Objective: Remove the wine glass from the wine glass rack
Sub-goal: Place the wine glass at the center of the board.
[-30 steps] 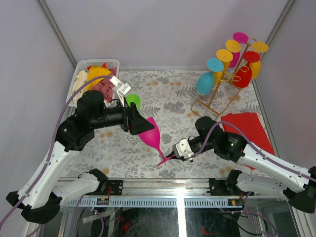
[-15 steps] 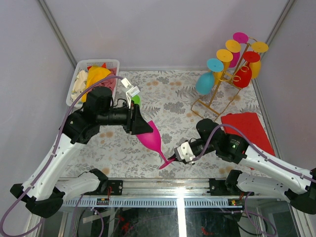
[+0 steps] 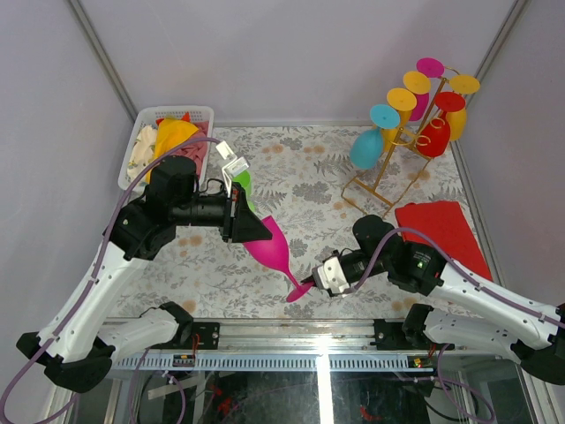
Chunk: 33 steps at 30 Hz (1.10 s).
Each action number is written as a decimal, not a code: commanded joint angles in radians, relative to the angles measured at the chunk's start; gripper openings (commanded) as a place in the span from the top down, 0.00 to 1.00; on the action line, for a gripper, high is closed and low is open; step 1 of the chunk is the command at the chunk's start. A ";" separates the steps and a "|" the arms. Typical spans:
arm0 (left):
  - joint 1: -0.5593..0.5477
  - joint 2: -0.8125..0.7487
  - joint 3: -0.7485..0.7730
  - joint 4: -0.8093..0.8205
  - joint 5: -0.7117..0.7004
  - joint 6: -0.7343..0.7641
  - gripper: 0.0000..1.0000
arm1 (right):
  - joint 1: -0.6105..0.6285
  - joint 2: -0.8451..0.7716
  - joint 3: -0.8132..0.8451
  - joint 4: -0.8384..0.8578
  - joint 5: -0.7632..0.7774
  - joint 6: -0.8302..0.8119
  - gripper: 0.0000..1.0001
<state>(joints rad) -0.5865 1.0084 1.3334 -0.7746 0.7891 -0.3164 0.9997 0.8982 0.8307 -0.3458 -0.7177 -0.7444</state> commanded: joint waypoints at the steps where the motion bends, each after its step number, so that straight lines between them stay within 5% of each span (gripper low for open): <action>1: -0.011 -0.009 -0.016 -0.008 0.091 -0.001 1.00 | -0.007 -0.005 0.012 0.117 0.090 0.042 1.00; 9: -0.013 0.000 -0.015 -0.014 0.063 -0.003 1.00 | -0.006 -0.013 0.002 0.132 0.115 0.053 0.99; 33: -0.012 -0.011 0.006 -0.016 -0.036 0.016 1.00 | -0.006 -0.051 -0.039 0.197 0.153 0.085 0.62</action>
<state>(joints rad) -0.5896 0.9993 1.3323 -0.7795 0.7593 -0.3153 0.9985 0.8700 0.7872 -0.2489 -0.5823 -0.6800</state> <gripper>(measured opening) 0.076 0.371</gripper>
